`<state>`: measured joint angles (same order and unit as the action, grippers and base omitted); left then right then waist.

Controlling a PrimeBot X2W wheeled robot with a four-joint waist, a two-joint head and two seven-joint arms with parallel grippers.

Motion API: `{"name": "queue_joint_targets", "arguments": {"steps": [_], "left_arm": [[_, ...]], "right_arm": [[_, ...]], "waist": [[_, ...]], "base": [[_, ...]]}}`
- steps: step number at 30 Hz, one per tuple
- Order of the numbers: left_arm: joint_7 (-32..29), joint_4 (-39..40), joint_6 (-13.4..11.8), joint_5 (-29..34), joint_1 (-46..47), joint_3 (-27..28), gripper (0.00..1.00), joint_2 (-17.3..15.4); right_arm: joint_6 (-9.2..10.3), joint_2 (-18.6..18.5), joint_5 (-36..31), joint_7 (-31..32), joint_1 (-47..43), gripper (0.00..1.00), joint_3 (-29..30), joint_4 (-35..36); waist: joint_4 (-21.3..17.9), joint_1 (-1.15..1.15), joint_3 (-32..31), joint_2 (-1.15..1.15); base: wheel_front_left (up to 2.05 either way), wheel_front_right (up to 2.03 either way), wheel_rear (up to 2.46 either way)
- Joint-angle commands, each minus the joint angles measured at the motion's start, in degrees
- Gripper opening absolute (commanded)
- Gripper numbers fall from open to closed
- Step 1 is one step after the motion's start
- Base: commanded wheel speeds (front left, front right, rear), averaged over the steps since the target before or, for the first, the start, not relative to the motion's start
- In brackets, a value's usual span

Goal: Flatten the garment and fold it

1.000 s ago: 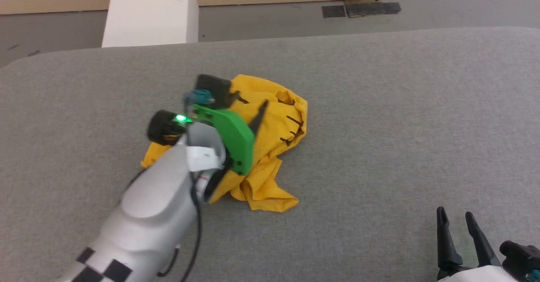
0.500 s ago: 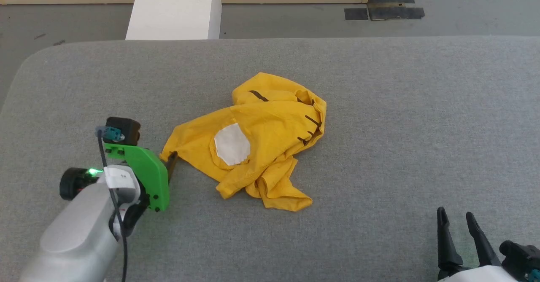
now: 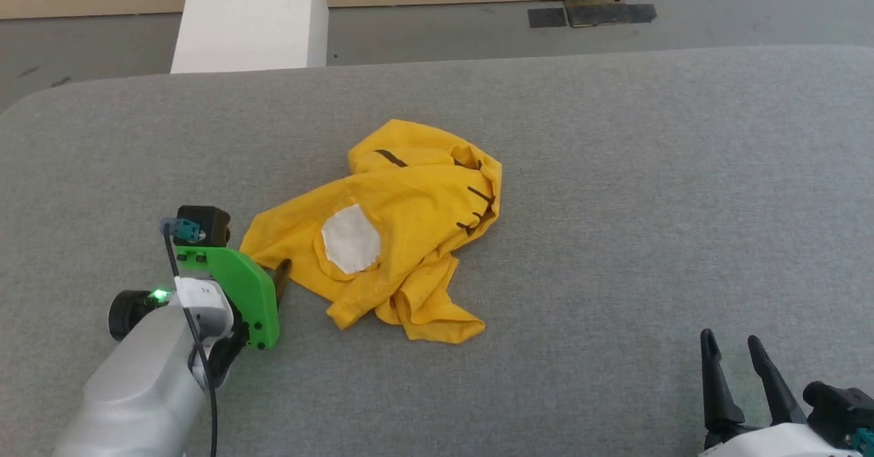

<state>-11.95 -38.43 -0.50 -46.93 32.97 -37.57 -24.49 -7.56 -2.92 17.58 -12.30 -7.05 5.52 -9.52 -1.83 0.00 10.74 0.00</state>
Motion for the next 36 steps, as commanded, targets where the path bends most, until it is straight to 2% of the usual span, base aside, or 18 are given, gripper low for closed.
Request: {"name": "queue_joint_targets", "arguments": {"steps": [1, 10, 13, 15, 17, 20, 26, 30, 32, 34, 35, 36], "left_arm": [[0.9, -1.1, 0.3, -0.2, 0.4, 0.0, 0.00, 0.6], [4.6, -2.5, 2.7, -0.7, 2.3, 0.4, 0.00, 2.3], [7.3, 0.0, 2.6, -1.6, 1.9, 1.8, 0.00, 2.5], [9.7, 2.9, 1.6, -2.6, 0.0, 3.5, 0.00, 1.9], [11.7, 6.2, 0.1, -3.9, -3.2, 5.4, 0.00, 0.8], [14.5, 14.1, -4.2, -7.1, -12.9, 9.6, 0.00, -2.3], [15.8, 29.9, -13.2, -14.1, -35.9, 15.9, 0.00, -6.9], [15.5, 36.4, -16.9, -17.0, -45.9, 18.1, 0.00, -8.3], [15.1, 38.2, -17.6, -17.5, -47.6, 18.2, 0.00, -8.5], [16.7, 39.8, -17.7, -17.3, -47.2, 19.0, 0.56, -8.0], [17.7, 40.8, -17.7, -17.2, -46.7, 19.4, 1.00, -7.4], [18.5, 42.0, -17.0, -16.5, -45.9, 19.2, 1.00, -7.3]], "right_arm": [[0.08, 0.0, -0.3, 0.1, 0.1, 1.00, 0.0, 0.4], [0.08, 0.0, -0.6, 0.5, -0.5, 1.00, 0.8, 1.1], [0.08, 0.0, -0.5, 0.6, -0.8, 1.00, 0.7, 1.2], [0.08, 0.0, -0.5, 0.7, -1.0, 1.00, 0.6, 1.2], [0.08, 0.0, -0.4, 0.7, -1.3, 1.00, 0.6, 1.2], [0.08, 0.0, -0.2, 0.8, -2.1, 1.00, 0.7, 1.0], [0.08, 0.0, 0.1, 0.9, -3.0, 1.00, 1.3, 0.9], [0.08, 0.0, -0.1, 1.0, -3.0, 1.00, 1.8, 1.0], [0.08, 0.0, -0.3, 1.2, -2.8, 1.00, 1.7, 1.1], [0.08, 0.0, -0.4, 1.4, -2.6, 1.00, 1.6, 1.0], [0.08, 0.0, -0.4, 1.4, -2.5, 1.00, 1.5, 0.9], [0.08, 0.0, -0.4, 1.5, -2.3, 1.00, 1.3, 0.9]], "waist": [[-0.4, 0.00, 0.1, 0.00], [1.6, 0.00, -0.4, 0.00], [2.4, 0.00, -0.8, 0.00], [2.6, 0.00, -1.1, 0.00], [2.8, 0.00, -1.4, 0.00], [3.0, 0.00, -1.8, 0.00], [3.7, 0.00, -1.8, 0.00], [4.9, 0.00, -1.6, 0.00], [5.5, 0.00, -1.6, 0.00], [6.0, 0.00, -1.8, 0.00], [6.2, 0.00, -2.1, 0.00], [6.5, 0.00, -2.2, 0.00]], "base": [[0.00, 0.00, 0.00], [0.00, 0.00, 0.00], [0.00, 0.00, 0.00], [0.00, 0.00, 0.00], [0.00, 0.00, 0.00], [0.00, 0.00, 0.00], [0.00, 0.00, 0.00], [0.00, 0.00, 0.00], [0.00, 0.00, 0.00], [0.00, 0.00, 0.00], [0.00, 0.00, 0.00], [0.00, 0.00, 0.00]]}}
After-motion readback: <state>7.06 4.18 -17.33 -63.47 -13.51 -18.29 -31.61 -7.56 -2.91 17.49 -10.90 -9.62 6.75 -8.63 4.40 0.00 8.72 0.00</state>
